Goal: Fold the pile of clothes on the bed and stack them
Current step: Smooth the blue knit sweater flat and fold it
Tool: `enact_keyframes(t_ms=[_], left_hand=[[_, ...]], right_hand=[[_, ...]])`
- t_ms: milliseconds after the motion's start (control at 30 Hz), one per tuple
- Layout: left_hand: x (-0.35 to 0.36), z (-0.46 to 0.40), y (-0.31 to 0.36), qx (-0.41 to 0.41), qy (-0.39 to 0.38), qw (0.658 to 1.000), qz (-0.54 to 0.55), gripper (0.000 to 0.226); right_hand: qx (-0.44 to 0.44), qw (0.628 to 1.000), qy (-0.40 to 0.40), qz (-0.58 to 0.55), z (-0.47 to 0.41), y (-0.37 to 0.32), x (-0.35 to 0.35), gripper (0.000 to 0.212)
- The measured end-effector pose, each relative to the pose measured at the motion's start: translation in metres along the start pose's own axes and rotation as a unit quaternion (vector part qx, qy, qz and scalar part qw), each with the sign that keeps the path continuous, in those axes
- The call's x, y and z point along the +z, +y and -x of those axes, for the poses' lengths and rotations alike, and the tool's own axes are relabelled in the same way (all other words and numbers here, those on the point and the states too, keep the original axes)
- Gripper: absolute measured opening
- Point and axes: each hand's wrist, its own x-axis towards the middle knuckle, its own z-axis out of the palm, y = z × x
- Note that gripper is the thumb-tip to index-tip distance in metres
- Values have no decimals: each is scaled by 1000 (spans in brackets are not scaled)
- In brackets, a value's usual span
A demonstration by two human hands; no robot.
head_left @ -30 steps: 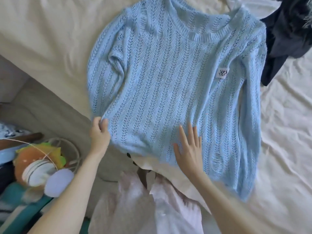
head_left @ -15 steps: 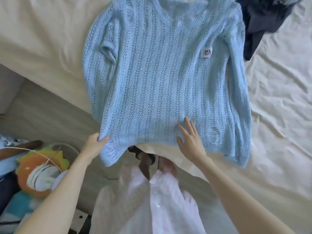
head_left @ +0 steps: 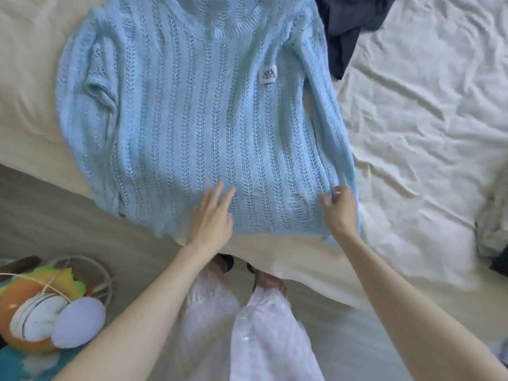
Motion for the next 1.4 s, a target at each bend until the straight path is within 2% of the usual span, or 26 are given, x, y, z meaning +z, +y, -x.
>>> enact_keyframes(t_ms=[100,167,267,433,467,567,600,633,667,733,767,867,933,1000,1033,1100,1167,1233,1267,1300,1333,1400], left_hand=[[29,-7,33,33,-40,998,-29,59],[45,-11,54,39,-55,997,-45,61],[60,-17,78,53,-75,992,-91,62],[69,-21,102,38,-159,974,-158,57],[67,-22,105,30,-166,972,-162,56],[58,-27,117,11,-131,980,-150,50],[55,-29,120,13,-114,983,-144,51],[53,-31,123,20,-104,984,-142,53],[52,-33,126,29,-103,984,-146,56],[52,-34,131,48,-134,976,-165,58],[53,-35,133,48,-163,970,-173,58],[55,-37,138,18,-251,952,-172,55],[51,-41,145,-1,-260,958,-125,50],[43,-46,157,-48,-226,973,19,41],[37,-49,164,-82,-202,969,115,37],[25,-53,183,-149,-174,926,301,34],[16,-57,201,-188,-165,861,442,36],[7,-65,215,-185,-156,812,531,34],[3,-69,220,-174,-153,803,549,32],[-1,-72,224,-164,-145,808,546,31],[-3,-75,226,-160,-123,831,518,31],[-8,-75,222,-159,-57,893,416,27]], right_hand=[[41,995,-85,-40,-13,7,0,15],[27,990,-115,-73,-20,14,-5,24],[4,987,-126,-104,-21,33,-24,24],[-11,979,-195,-59,-24,75,-49,21],[-18,982,-179,-59,-25,78,-50,24],[-28,994,-39,-93,-40,78,-51,19],[-14,996,-28,-87,-46,75,-53,25],[1,996,-49,-75,-54,73,-53,31],[5,995,-91,-48,-60,72,-54,29],[-21,988,-150,15,-69,69,-55,13],[-29,987,-154,16,-73,69,-55,12],[24,987,-118,-108,-83,71,-73,10],[57,977,-46,-198,-90,75,-95,11],[45,966,35,-254,-94,74,-122,11],[27,958,64,-279,-94,71,-135,9],[-23,945,78,-316,-85,57,-151,3],[-104,946,42,-303,-65,36,-154,11],[-186,953,-62,-233,-40,20,-144,15],[-218,951,-131,-178,-29,15,-136,19],[-243,942,-195,-124,-20,12,-129,23],[-258,931,-241,-88,-14,12,-122,25],[-246,931,-258,-80,-10,14,-114,24]])
